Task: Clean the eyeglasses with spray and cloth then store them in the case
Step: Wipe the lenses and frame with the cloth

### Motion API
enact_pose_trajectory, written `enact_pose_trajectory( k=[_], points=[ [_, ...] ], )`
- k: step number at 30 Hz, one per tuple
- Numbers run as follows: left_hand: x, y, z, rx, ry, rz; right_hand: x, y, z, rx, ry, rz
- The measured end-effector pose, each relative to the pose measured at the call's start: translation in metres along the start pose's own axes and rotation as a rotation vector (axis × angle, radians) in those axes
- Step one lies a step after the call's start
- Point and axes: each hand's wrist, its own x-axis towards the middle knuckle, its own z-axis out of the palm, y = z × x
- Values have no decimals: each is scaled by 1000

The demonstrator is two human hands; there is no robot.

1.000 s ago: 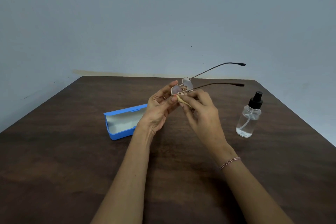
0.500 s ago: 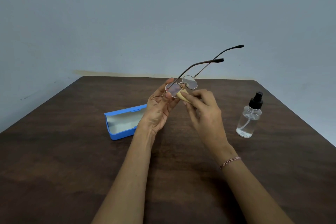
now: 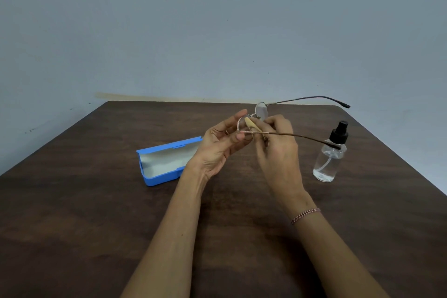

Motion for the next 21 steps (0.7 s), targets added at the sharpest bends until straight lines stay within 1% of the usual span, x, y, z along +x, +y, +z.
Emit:
enact_pose_trajectory(
  k=[5,9,11,14,16,19,21],
  points=[
    [1,-3,3,13,-42,-23,2,1,-1,41,41,33],
    [3,-7,4,58,-43,-47,9,2,-9,262,170,139],
    [4,-9,4,35,-35,-37,9,3,-9,283,135,139],
    [5,-9,2,-4,-18,-6,5,6,-2,139,49,80],
    [4,-7,0,-2,-5,11,5,6,0,105,24,94],
    [5,-4,-3,-36,59,26,3,4,1,173,-5,41],
    [5,-3,-6,-53,73,29,2,2,1,238,-29,-9]
  ],
)
